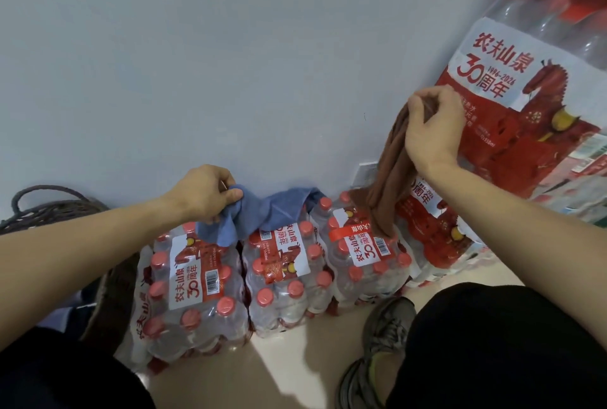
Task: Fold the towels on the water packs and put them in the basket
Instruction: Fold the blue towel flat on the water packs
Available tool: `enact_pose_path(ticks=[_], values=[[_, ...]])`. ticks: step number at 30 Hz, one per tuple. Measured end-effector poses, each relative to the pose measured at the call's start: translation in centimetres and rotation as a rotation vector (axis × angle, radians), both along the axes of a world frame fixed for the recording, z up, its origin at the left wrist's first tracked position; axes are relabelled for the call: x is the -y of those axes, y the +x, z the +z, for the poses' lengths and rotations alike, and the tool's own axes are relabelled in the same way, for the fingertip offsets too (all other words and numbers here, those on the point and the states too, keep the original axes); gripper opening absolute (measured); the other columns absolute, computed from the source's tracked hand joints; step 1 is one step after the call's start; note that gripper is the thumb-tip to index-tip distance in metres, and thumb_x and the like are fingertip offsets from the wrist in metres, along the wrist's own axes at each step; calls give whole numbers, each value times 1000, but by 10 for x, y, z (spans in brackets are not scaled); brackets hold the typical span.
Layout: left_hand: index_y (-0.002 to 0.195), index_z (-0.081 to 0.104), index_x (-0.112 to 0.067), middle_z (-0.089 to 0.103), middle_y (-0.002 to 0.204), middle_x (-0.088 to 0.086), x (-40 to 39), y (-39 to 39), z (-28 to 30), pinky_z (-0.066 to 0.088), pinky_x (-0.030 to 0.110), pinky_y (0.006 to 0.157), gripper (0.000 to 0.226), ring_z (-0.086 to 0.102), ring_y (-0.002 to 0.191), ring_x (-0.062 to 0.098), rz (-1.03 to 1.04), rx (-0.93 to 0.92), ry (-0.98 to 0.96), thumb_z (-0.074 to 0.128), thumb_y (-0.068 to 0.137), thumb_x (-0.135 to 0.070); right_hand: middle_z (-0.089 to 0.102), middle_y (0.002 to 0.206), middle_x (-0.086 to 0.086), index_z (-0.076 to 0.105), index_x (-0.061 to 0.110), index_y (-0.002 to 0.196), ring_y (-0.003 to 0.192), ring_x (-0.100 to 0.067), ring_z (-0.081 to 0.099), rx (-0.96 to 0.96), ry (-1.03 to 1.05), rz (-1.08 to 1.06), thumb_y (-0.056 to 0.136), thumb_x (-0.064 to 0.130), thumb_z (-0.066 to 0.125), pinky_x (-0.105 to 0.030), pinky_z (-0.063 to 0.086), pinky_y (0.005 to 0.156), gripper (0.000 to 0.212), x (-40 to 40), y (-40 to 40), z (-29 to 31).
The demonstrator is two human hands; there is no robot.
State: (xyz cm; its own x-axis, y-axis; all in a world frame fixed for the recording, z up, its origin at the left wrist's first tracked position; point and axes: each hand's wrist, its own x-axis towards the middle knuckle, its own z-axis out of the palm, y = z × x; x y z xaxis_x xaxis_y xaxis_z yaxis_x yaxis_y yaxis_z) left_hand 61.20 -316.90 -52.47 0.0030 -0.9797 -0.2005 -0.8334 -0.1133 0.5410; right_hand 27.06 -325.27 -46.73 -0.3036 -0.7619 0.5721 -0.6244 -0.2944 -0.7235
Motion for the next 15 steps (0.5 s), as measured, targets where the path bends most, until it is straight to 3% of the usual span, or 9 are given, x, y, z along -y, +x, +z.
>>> enact_pose_path(ticks=[5, 7, 9, 12, 15], values=[[85, 63, -14, 74, 75, 11, 0, 5, 1, 52, 21, 49, 15, 69, 52, 20, -71, 10, 56, 62, 95, -25, 59, 118, -12, 70, 14, 96, 97, -23, 62, -354, 583, 60, 88, 2, 57, -24, 45, 84, 20, -3, 2, -34], [85, 65, -13, 73, 79, 8, -2, 7, 6, 55, 23, 54, 12, 71, 55, 19, -98, -25, 93, 64, 94, -21, 53, 119, -9, 70, 15, 94, 98, -21, 57, -384, 523, 91, 85, -4, 53, -21, 41, 86, 28, -10, 15, -33], [84, 66, -14, 72, 82, 4, -5, 9, 14, 57, 26, 60, 10, 71, 58, 17, -130, -53, 103, 65, 93, -18, 61, 108, -5, 70, 16, 90, 94, -17, 59, -364, 432, 237, 84, -5, 52, -22, 45, 87, 28, -16, 37, -25], [84, 68, -17, 71, 76, -6, -9, 12, 32, 56, 26, 63, 11, 70, 59, 13, -183, -79, 72, 65, 93, -22, 69, 105, 1, 69, 19, 104, 88, -10, 63, -418, 598, 663, 85, 11, 67, -25, 54, 84, 21, -33, 75, -19], [84, 68, -20, 69, 67, -14, -16, 16, 49, 53, 23, 62, 14, 63, 55, 7, -240, -88, 99, 63, 94, -26, 55, 131, 4, 52, 30, 133, 109, -12, 59, -557, 818, 926, 82, 41, 76, -25, 49, 90, 58, -51, 105, -27]])
